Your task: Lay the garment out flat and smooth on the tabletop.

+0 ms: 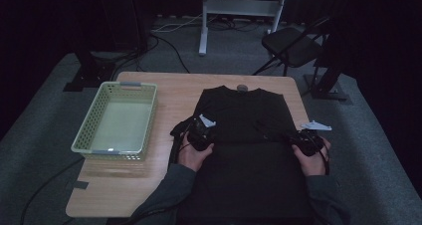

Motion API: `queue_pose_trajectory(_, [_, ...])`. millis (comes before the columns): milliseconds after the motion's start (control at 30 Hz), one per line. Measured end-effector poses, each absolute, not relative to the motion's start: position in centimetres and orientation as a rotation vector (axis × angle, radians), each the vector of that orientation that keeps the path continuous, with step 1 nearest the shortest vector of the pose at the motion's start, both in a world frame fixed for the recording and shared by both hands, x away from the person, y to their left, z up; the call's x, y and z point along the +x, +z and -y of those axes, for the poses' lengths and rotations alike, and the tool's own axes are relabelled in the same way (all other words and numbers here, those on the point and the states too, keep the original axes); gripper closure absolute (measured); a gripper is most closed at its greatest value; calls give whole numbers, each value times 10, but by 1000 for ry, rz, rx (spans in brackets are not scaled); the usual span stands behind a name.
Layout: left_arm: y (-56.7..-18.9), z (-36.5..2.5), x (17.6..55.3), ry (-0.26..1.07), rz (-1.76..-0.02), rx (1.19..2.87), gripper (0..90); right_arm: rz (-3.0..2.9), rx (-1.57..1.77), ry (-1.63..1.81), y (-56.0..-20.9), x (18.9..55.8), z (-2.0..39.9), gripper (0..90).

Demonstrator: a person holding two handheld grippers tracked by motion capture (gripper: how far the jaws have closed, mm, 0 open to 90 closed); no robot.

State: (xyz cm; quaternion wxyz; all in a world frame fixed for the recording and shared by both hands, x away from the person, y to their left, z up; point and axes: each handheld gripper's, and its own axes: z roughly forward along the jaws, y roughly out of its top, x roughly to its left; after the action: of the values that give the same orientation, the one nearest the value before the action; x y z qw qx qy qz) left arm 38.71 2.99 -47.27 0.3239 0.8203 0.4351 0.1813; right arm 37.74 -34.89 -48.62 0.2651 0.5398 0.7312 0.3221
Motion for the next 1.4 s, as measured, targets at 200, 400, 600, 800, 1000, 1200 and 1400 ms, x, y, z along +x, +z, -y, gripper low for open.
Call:
queue_pose_trajectory(200, [-470,-37,390,459,-1167,2145,846,-1975,1457,870,-486,377,349,505])
queue_pose_trajectory(400, [-462,-49,397,493,-1198,2113,850,-1976,1457,870,-486,377,349,505])
queue_pose_trajectory(600, [-453,-68,406,554,-1256,2076,850,-1975,1459,872,-486,377,349,505])
queue_pose_trajectory(800, [-448,-83,413,591,-1306,2035,849,-1975,1459,871,-486,377,349,504])
queue_pose_trajectory(1000, [-442,-101,422,617,-1364,1996,849,-1975,1460,871,-486,377,349,503])
queue_pose_trajectory(1200, [-444,-112,430,656,-1433,1966,849,-1975,1460,872,-486,377,349,502])
queue_pose_trajectory(1400, [-447,-119,439,708,-1496,1952,849,-1975,1460,873,-486,377,349,501])
